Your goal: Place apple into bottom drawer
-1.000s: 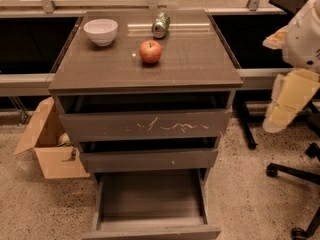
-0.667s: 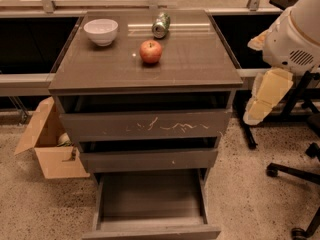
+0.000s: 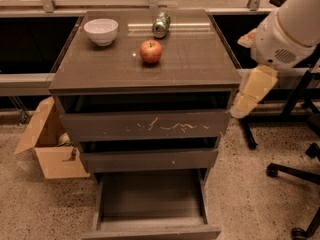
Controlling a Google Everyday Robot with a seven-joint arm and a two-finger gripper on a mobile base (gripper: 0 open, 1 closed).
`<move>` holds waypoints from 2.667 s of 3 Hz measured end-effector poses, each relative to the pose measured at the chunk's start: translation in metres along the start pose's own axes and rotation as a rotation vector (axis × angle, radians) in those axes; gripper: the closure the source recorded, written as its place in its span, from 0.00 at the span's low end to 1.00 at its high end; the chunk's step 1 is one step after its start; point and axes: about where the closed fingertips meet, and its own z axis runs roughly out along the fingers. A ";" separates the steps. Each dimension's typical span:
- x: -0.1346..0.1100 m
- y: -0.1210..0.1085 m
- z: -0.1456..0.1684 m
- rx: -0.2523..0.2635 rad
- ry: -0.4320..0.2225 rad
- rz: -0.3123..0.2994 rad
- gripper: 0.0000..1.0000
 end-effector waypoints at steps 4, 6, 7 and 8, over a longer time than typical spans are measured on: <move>-0.120 -0.117 0.133 0.009 -0.237 0.003 0.00; -0.139 -0.152 0.165 0.013 -0.330 -0.010 0.00; -0.152 -0.168 0.180 0.003 -0.421 0.009 0.00; -0.168 -0.181 0.201 -0.020 -0.508 0.042 0.00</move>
Offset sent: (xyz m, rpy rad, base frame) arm 0.1654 0.0890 -0.0238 0.2213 -0.0948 0.0452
